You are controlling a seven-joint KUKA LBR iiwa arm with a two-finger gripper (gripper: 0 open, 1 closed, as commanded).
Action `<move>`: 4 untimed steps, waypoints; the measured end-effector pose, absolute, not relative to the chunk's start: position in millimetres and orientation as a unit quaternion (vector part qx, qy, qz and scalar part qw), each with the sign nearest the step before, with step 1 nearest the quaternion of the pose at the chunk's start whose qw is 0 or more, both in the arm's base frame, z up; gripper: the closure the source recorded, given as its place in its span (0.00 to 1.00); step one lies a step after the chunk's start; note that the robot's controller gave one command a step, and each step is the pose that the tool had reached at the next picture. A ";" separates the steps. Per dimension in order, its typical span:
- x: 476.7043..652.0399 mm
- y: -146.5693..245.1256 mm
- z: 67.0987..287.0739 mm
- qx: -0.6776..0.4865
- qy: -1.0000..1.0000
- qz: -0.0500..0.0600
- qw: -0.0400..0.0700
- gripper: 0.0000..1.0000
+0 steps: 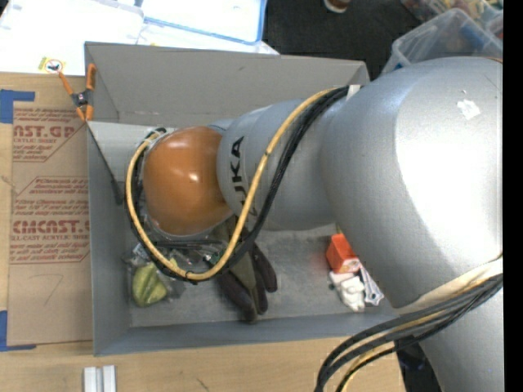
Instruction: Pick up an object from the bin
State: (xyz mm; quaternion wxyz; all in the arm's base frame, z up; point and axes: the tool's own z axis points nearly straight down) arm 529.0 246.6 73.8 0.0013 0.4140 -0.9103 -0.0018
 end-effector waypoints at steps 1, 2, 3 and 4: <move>527.4 246.0 95.0 0.414 -0.910 -0.002 0.004 1.00; 529.6 246.9 118.0 0.414 -0.910 -0.002 0.000 1.00; 531.1 247.6 131.2 0.414 -0.910 -0.002 -0.003 1.00; 530.9 247.7 138.0 0.414 -0.910 -0.002 -0.003 1.00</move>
Offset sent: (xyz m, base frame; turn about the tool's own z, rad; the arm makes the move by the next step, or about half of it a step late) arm 0.0002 0.0001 0.0419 0.0000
